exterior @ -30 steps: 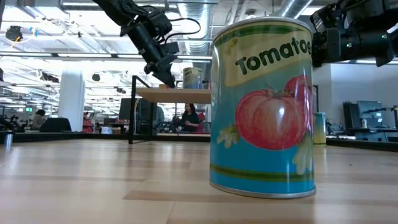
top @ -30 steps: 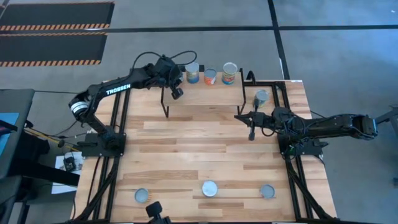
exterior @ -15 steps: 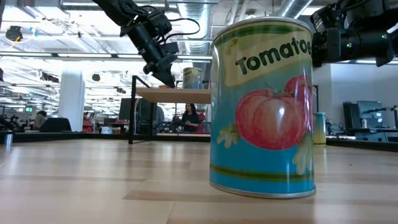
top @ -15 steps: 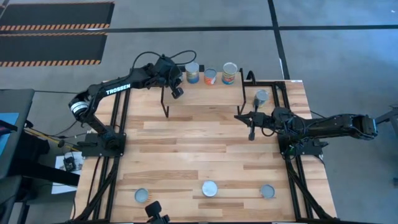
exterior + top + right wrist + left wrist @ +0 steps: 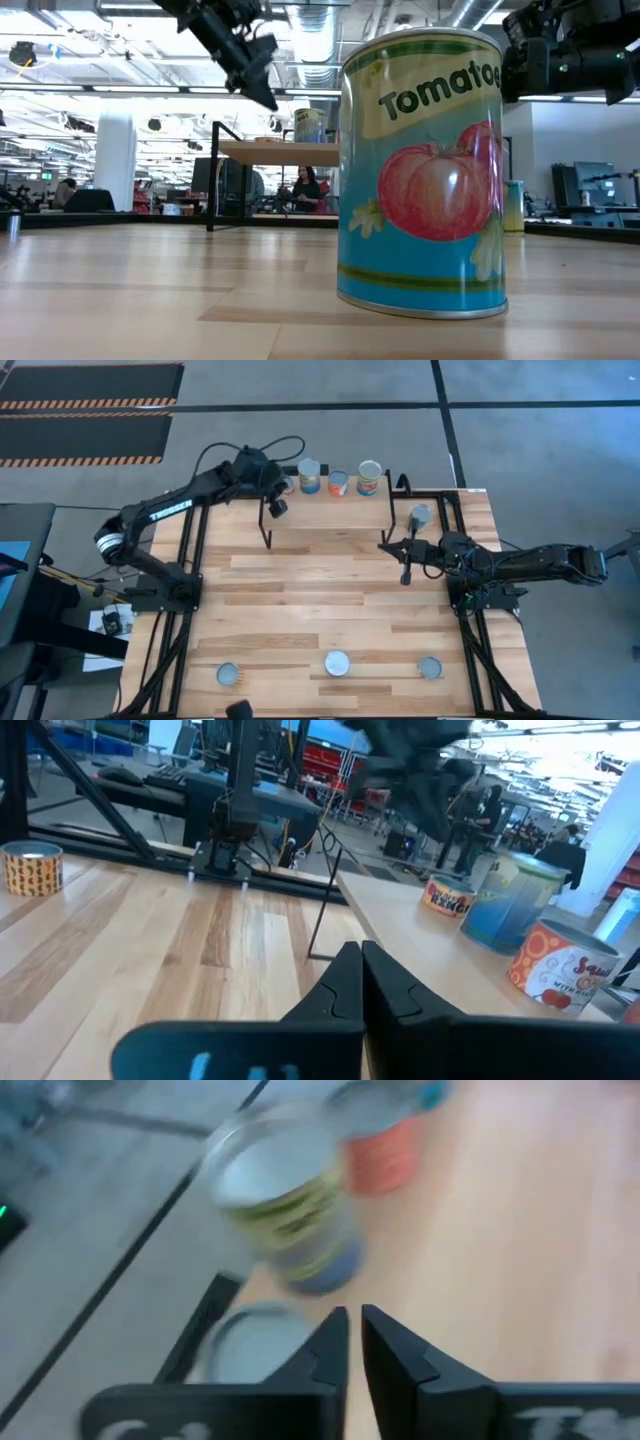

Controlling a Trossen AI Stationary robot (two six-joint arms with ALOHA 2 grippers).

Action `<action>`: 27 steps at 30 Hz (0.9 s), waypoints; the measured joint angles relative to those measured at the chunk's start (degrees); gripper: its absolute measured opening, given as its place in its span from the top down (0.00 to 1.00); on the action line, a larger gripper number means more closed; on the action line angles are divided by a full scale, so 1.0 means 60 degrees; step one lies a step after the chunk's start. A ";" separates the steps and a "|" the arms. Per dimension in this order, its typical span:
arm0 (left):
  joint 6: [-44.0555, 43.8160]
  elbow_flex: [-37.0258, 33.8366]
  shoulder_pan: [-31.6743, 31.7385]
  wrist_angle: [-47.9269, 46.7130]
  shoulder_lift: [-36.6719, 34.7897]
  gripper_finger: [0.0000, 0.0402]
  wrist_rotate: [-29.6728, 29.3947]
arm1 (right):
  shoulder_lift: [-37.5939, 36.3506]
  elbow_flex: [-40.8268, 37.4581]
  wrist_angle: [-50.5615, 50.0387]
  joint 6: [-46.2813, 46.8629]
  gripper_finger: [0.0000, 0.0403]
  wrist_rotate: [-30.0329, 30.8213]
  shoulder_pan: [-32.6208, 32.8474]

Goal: Pick and place cans onto a shelf
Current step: Put the canned tomatoes on the shelf aligned with the canned tomatoes

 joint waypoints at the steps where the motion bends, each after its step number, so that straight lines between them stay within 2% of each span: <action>1: -0.0010 -0.0211 -0.0180 0.0192 -0.0226 0.96 0.0082 | -0.0050 0.0000 0.0010 0.0000 0.98 0.0000 0.0007; 5: -0.0110 -0.1567 -0.1134 0.1448 -0.1137 0.99 0.0105 | -0.0144 0.0000 0.0007 0.0000 0.98 -0.0004 0.0012; 11: -0.0623 -0.4218 -0.2893 0.4810 -0.2339 1.00 0.0101 | -0.0137 0.0000 0.0152 0.0126 0.98 -0.0018 0.0030; 16: -0.0896 -0.6243 -0.4148 0.7999 -0.2564 1.00 0.0095 | -0.0139 0.0000 0.0700 0.0319 0.98 -0.0055 0.0418; 20: -0.0944 -0.7440 -0.4779 0.9818 -0.2514 1.00 0.0079 | -0.0137 0.0206 0.0636 0.0124 0.98 0.0046 0.0993; 24: -0.1272 -0.8211 -0.5088 1.1058 -0.2507 1.00 0.0078 | -0.0141 0.1059 -0.0908 0.0163 0.98 0.1138 0.1900; 27: -0.1490 -0.8534 -0.5166 1.1308 -0.2507 1.00 0.0063 | -0.0141 0.2064 -0.3528 0.0541 0.98 0.2336 0.2799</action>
